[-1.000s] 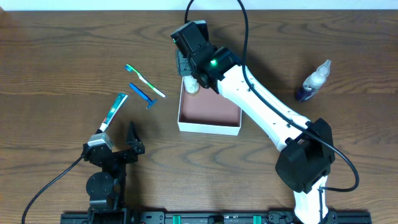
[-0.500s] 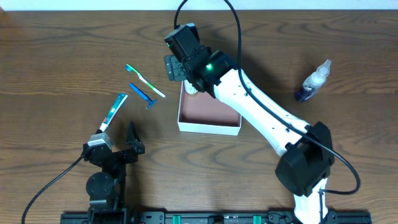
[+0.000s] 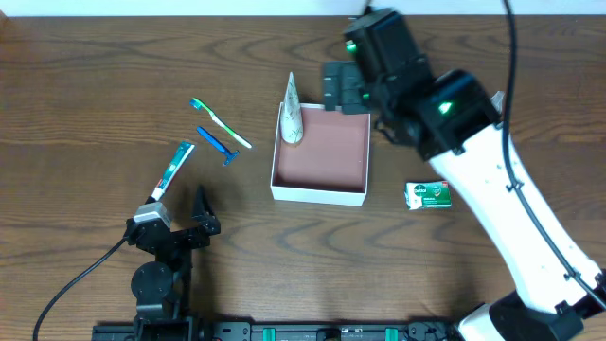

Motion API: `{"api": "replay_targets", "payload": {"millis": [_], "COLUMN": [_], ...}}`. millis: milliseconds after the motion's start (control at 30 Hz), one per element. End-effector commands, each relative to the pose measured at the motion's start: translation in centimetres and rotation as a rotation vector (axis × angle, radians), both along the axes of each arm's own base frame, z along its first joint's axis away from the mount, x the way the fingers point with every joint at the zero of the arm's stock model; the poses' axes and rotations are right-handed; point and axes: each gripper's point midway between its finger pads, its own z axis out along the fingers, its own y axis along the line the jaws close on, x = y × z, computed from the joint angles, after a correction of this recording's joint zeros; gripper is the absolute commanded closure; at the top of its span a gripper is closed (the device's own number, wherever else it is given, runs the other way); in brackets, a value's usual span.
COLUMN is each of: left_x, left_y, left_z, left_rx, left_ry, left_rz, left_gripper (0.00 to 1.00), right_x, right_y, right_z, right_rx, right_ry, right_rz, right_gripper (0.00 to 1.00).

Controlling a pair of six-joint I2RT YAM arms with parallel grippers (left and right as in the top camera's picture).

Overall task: Pack container
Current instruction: 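Carry the lotion tube over the box and lower it inside, then open the right gripper, release the tube upright, and withdraw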

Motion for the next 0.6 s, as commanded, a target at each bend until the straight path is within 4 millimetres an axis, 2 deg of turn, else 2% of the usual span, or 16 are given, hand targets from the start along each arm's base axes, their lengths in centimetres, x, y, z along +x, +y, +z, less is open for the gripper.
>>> {"api": "replay_targets", "payload": {"millis": [0, 67, 233, 400, 567], "left_x": [-0.1, -0.1, -0.1, -0.1, -0.1], "left_y": [0.4, 0.4, 0.4, 0.4, 0.4], "left_z": [-1.9, -1.9, -1.9, -1.9, -1.9], "left_rx": [0.009, 0.009, 0.009, 0.009, 0.009], "left_ry": [0.058, 0.058, 0.058, 0.058, 0.058], "left_rz": [0.02, 0.019, 0.019, 0.02, 0.019], "left_gripper": [0.02, 0.02, 0.02, 0.02, 0.02], "right_x": [0.6, 0.4, -0.6, -2.1, -3.7], "right_y": [-1.6, -2.6, -3.2, -3.9, -4.4], "right_z": [-4.5, -6.7, -11.5, -15.8, -19.1], "right_rx": [-0.023, -0.049, -0.117, -0.155, -0.172], "right_ry": [0.146, 0.225, 0.368, 0.464, 0.53], "right_rz": [-0.081, -0.108, -0.126, -0.167, -0.18], "right_gripper": [0.01, 0.01, 0.01, 0.01, 0.01]}}
